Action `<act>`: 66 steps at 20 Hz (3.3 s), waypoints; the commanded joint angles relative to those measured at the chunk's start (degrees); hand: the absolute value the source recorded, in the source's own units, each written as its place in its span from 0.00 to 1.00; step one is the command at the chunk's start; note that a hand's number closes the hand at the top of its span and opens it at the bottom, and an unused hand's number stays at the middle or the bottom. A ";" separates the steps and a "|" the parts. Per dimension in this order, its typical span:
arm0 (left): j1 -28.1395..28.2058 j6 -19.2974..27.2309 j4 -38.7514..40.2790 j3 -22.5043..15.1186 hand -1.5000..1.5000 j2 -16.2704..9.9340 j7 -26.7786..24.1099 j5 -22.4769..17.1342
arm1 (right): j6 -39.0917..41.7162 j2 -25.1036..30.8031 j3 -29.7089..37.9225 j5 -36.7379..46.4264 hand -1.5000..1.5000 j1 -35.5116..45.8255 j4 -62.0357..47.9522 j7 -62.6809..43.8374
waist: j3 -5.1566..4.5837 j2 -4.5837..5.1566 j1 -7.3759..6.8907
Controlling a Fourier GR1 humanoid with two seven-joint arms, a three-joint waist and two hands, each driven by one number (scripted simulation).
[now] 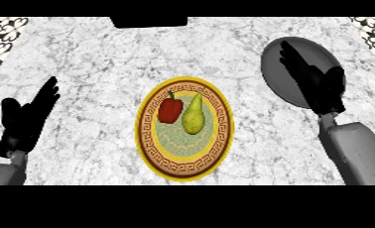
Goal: Pick the bell pepper from the plate and place it in the pan
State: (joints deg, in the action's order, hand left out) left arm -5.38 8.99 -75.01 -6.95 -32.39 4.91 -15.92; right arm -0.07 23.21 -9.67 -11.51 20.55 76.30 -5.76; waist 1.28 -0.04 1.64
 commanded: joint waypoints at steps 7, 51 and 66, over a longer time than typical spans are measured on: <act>-3.47 0.79 -11.16 -6.72 0.50 13.24 -8.42 -0.48 | -11.75 -1.76 -5.51 15.26 1.00 7.86 3.55 -0.13 | -2.15 -1.19 -0.34; 4.32 0.38 -16.58 -8.91 0.50 23.54 -11.87 10.35 | 14.26 -23.17 -21.47 39.68 0.00 22.77 -12.01 -35.42 | -1.28 0.02 -2.04; 2.61 -3.65 -14.21 -5.61 0.50 25.03 -12.38 11.31 | 0.52 -23.21 -28.89 32.15 0.00 27.67 -28.61 -27.91 | -1.28 0.27 -3.15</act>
State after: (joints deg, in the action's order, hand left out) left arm -3.19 5.77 -87.90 -12.32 -7.53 -7.99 -5.35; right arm 4.11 0.02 -35.34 23.62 45.79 54.63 -35.68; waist -0.01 0.12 -0.87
